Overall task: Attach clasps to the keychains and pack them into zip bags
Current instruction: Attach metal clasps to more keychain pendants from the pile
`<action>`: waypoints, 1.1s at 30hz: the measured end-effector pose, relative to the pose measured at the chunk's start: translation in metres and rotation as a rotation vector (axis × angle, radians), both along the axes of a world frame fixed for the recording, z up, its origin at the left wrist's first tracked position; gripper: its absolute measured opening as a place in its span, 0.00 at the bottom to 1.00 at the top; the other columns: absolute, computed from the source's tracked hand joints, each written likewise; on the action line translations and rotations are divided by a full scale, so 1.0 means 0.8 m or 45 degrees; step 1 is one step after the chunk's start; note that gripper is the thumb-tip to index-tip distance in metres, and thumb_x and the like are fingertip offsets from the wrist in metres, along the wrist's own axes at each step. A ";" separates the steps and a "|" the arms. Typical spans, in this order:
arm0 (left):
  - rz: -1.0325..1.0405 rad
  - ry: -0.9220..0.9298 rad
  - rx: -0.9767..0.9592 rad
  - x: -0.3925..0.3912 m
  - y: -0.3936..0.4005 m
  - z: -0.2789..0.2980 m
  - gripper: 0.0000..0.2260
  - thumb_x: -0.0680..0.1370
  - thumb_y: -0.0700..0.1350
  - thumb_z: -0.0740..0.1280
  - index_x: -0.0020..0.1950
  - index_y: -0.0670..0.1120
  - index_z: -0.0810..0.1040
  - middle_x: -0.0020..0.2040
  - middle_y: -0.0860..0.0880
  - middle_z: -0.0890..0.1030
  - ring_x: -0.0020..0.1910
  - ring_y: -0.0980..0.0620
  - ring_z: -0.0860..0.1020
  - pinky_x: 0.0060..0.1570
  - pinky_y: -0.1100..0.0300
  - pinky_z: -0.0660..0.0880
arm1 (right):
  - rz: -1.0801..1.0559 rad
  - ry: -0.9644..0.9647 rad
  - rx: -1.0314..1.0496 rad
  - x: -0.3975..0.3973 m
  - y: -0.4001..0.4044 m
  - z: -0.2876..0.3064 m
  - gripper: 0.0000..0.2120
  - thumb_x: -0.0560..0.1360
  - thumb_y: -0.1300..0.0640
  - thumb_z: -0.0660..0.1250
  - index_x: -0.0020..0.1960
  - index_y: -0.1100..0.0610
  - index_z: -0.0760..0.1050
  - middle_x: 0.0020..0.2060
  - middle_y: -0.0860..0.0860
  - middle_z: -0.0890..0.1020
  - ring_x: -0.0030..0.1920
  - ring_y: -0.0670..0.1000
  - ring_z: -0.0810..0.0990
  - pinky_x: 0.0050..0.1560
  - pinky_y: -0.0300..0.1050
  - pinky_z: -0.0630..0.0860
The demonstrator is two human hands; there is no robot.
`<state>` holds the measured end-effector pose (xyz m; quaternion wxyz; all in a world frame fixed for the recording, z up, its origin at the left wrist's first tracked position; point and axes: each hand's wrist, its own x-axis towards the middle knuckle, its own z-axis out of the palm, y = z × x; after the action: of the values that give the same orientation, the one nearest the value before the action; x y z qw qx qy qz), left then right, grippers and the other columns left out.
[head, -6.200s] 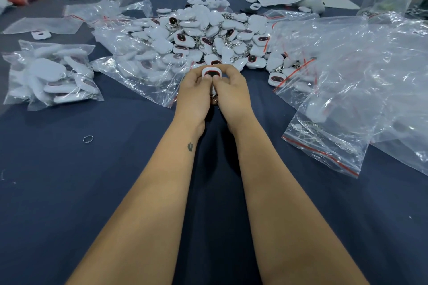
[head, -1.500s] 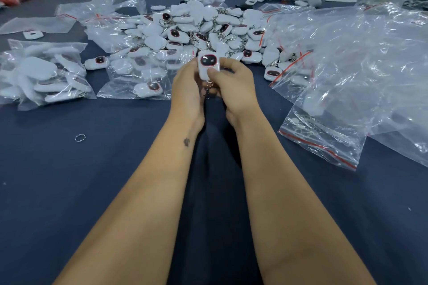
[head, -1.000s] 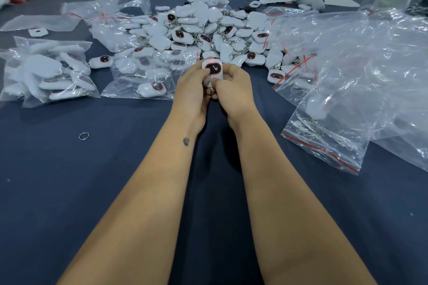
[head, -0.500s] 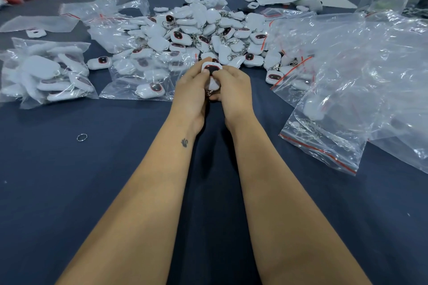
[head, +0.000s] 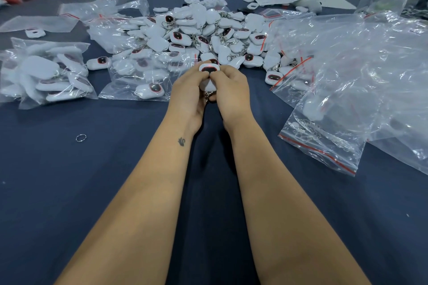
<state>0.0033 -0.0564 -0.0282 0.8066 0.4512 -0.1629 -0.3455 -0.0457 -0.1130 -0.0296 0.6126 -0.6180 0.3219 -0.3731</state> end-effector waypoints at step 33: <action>0.416 -1.365 1.113 0.015 0.010 -0.014 0.19 0.76 0.44 0.66 0.66 0.47 0.69 0.58 0.46 0.77 0.58 0.43 0.75 0.52 0.48 0.74 | -0.134 -0.556 0.429 -0.008 -0.010 0.009 0.05 0.78 0.64 0.66 0.44 0.57 0.74 0.38 0.51 0.81 0.37 0.48 0.79 0.40 0.39 0.74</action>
<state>0.0154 -0.0487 -0.0395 0.4020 0.8599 -0.3142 0.0157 -0.0518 -0.1212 -0.0227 0.7414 -0.3947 0.2712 -0.4700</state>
